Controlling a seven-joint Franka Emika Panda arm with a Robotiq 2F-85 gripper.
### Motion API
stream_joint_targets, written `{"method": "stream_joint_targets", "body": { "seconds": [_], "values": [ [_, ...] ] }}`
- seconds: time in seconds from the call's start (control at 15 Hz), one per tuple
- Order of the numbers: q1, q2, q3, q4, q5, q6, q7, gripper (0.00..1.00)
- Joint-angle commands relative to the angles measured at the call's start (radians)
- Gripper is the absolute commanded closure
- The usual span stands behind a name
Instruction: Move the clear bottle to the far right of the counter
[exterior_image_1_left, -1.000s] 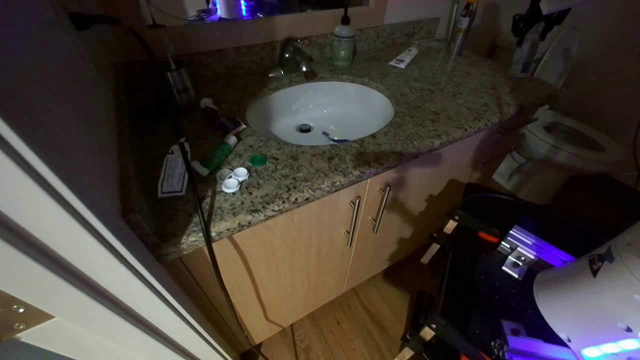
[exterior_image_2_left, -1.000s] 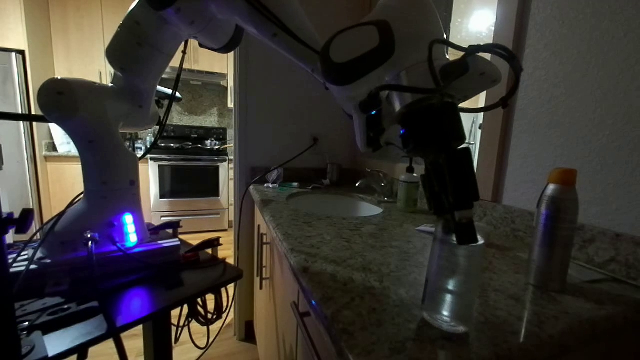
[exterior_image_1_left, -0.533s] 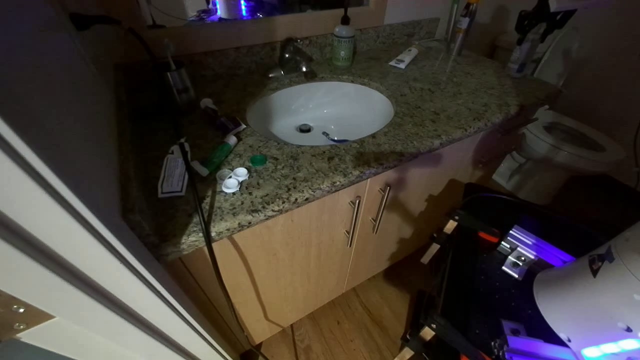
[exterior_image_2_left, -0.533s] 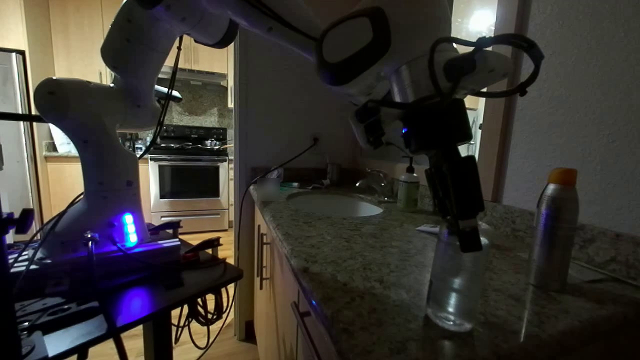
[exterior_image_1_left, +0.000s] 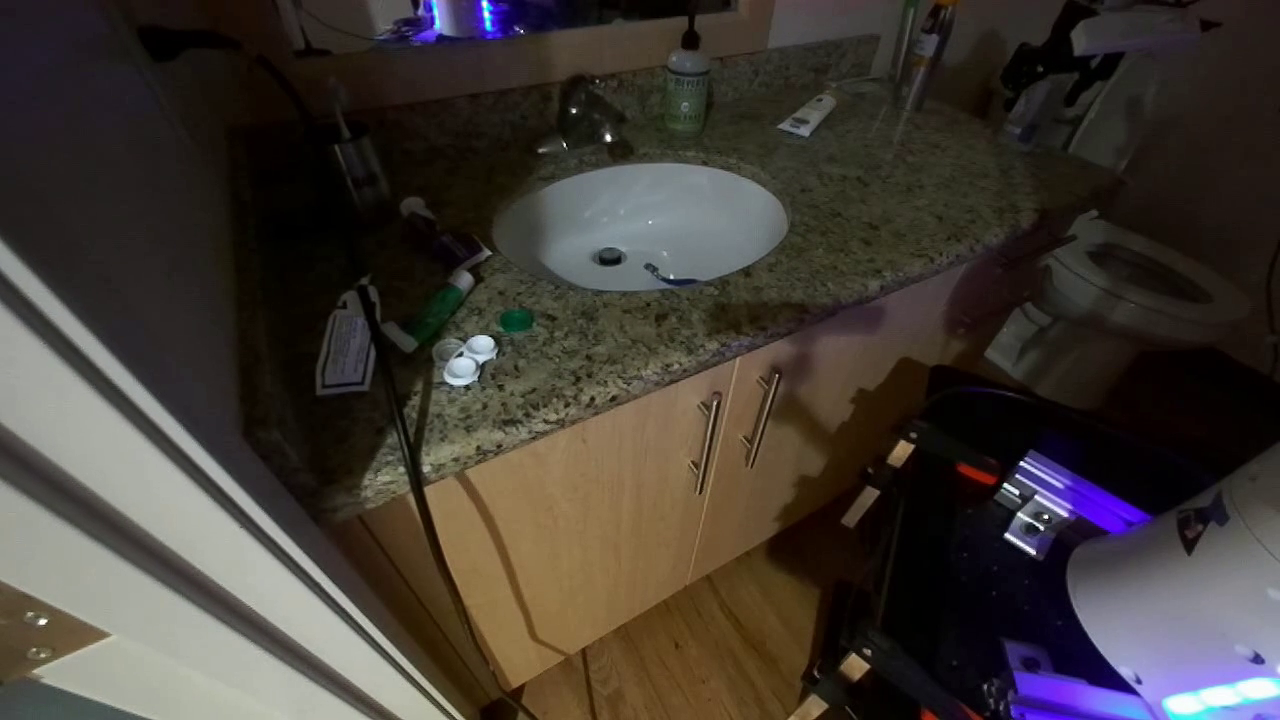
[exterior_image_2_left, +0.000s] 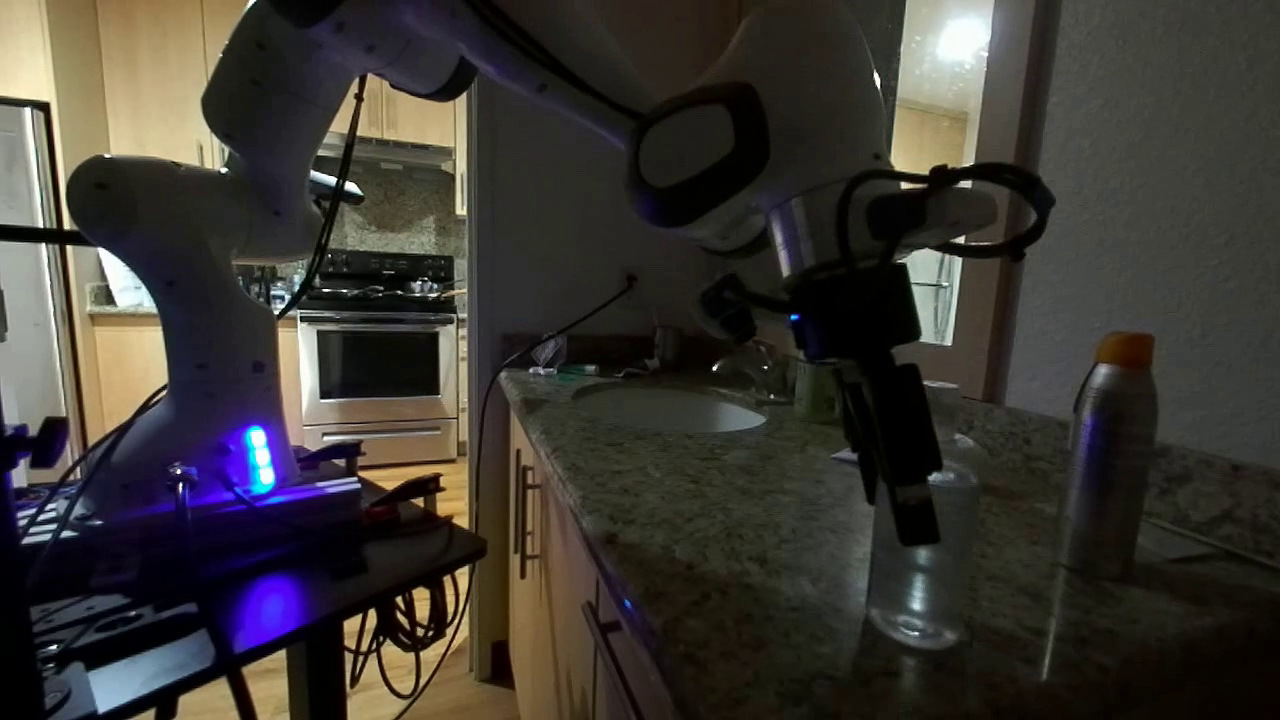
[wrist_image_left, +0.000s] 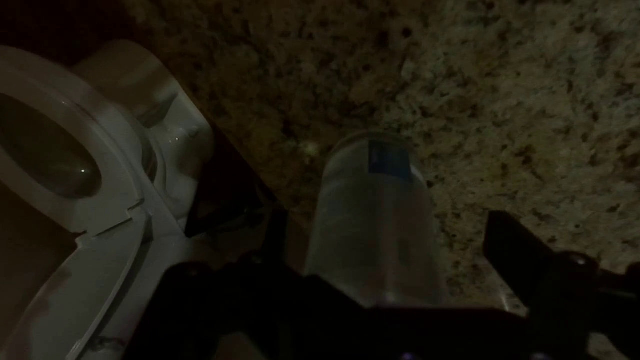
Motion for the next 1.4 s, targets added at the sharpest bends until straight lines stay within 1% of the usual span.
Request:
{"method": "stream_joint_targets", "body": {
  "seconds": [0.0, 0.13, 0.2, 0.4, 0.53, 0.6, 0.67, 0.73, 0.8, 0.93, 1.13, 1.27, 1.33],
  "values": [
    [-0.052, -0.010, 0.049, -0.022, 0.061, 0.060, -0.040, 0.00],
    [-0.074, -0.018, 0.065, -0.013, 0.098, 0.081, -0.035, 0.00],
    [-0.086, -0.028, 0.071, -0.022, 0.111, 0.113, -0.039, 0.00],
    [-0.118, -0.043, 0.071, -0.020, 0.087, 0.217, -0.084, 0.00],
    [-0.166, -0.069, 0.105, -0.024, 0.083, 0.270, -0.158, 0.00],
    [-0.201, -0.086, 0.145, -0.030, 0.102, 0.290, -0.197, 0.00],
    [-0.221, -0.106, 0.170, -0.041, 0.097, 0.299, -0.228, 0.00],
    [-0.229, -0.119, 0.178, -0.048, 0.113, 0.311, -0.266, 0.00],
    [-0.231, -0.129, 0.174, -0.055, 0.084, 0.307, -0.288, 0.00],
    [-0.259, -0.160, 0.213, -0.048, 0.105, 0.250, -0.346, 0.00],
    [-0.338, -0.223, 0.315, -0.057, 0.216, 0.179, -0.410, 0.00],
    [-0.394, -0.273, 0.358, -0.038, 0.312, 0.067, -0.431, 0.00],
    [-0.417, -0.300, 0.365, -0.017, 0.353, -0.017, -0.423, 0.00]
  ]
}}
